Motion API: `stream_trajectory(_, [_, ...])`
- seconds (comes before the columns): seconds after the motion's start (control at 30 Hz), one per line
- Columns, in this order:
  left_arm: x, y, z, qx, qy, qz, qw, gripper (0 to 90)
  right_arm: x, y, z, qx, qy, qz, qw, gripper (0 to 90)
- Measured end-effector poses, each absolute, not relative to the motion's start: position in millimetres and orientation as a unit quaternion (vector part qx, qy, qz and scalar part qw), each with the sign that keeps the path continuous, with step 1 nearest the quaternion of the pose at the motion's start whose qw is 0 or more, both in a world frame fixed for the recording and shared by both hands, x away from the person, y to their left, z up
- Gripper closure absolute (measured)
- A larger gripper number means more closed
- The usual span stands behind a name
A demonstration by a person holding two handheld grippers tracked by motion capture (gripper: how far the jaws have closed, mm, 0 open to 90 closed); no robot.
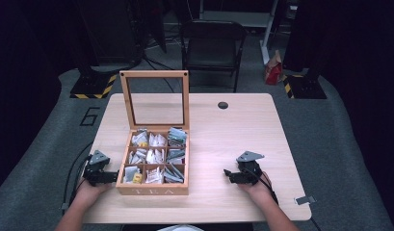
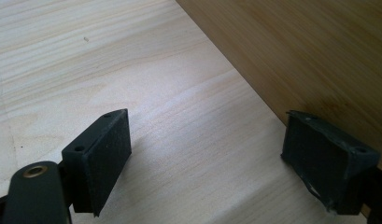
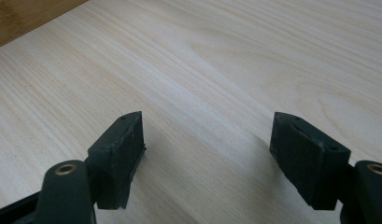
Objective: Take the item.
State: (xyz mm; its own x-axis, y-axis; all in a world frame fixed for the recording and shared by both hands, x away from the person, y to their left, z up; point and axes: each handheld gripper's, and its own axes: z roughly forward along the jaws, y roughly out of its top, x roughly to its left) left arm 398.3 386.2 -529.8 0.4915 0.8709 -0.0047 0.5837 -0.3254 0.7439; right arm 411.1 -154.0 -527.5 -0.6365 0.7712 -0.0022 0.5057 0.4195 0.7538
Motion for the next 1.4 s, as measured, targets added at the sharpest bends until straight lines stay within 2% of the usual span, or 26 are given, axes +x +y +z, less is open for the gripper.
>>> stream_trajectory(0.47, [398.3,386.2,-529.8,0.788,0.461,0.203,0.353,15.2,411.3,-154.2,-527.4,0.387,0.824,0.374,0.177,25.3])
stream_trajectory(0.8, [398.3,386.2,-529.8,0.788,0.461,0.203,0.353,15.2,412.5,-155.2,-523.0,0.39,0.831,0.362,0.163,29.6])
stream_trajectory(1.4, [398.3,386.2,-529.8,0.788,0.461,0.204,0.353,15.2,403.4,-144.1,-499.4,0.377,0.833,0.374,0.155,32.0])
